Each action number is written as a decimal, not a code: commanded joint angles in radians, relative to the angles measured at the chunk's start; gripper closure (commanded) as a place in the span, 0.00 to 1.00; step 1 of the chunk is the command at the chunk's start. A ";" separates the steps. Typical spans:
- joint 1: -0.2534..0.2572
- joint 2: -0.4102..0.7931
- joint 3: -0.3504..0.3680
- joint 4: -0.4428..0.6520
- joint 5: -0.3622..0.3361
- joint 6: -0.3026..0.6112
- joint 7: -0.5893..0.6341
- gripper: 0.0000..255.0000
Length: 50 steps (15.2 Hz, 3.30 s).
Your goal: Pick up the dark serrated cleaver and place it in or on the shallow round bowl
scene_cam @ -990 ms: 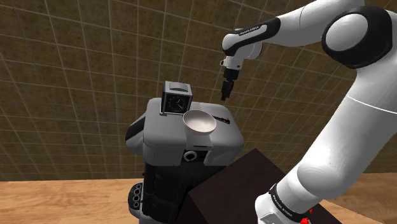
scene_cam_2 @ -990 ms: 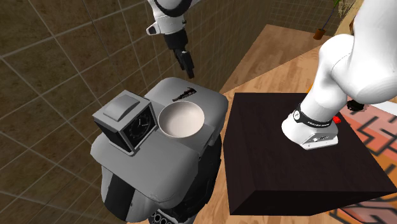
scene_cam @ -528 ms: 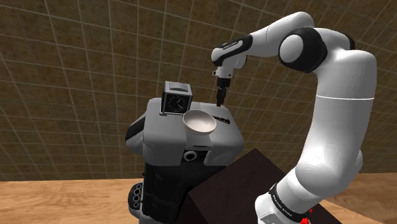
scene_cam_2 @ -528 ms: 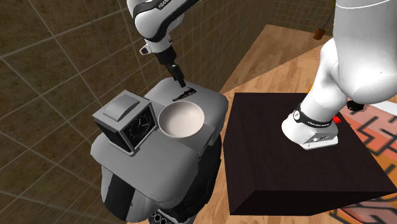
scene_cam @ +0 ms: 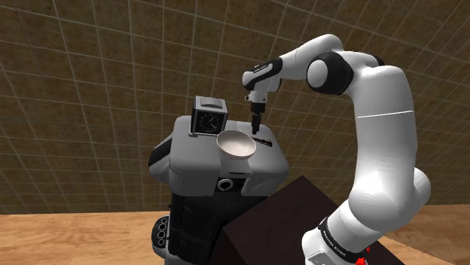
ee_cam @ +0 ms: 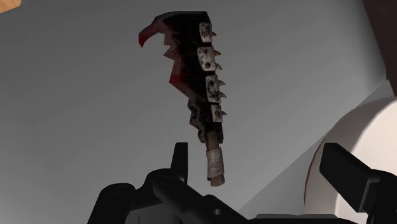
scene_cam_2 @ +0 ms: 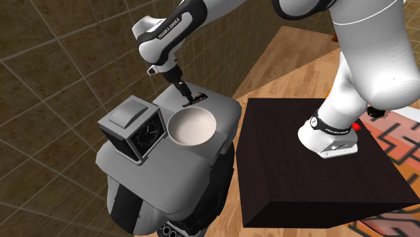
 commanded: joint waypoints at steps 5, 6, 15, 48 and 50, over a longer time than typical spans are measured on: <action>0.002 0.008 0.002 -0.052 0.004 0.059 -0.006 0.00; 0.002 0.008 0.002 -0.052 0.004 0.059 -0.006 0.00; 0.002 0.006 0.002 -0.053 0.003 0.058 -0.006 1.00; 0.070 -0.171 -0.003 -0.446 -0.039 0.637 -0.072 1.00; 0.074 -0.153 0.002 -0.424 -0.036 0.634 -0.065 1.00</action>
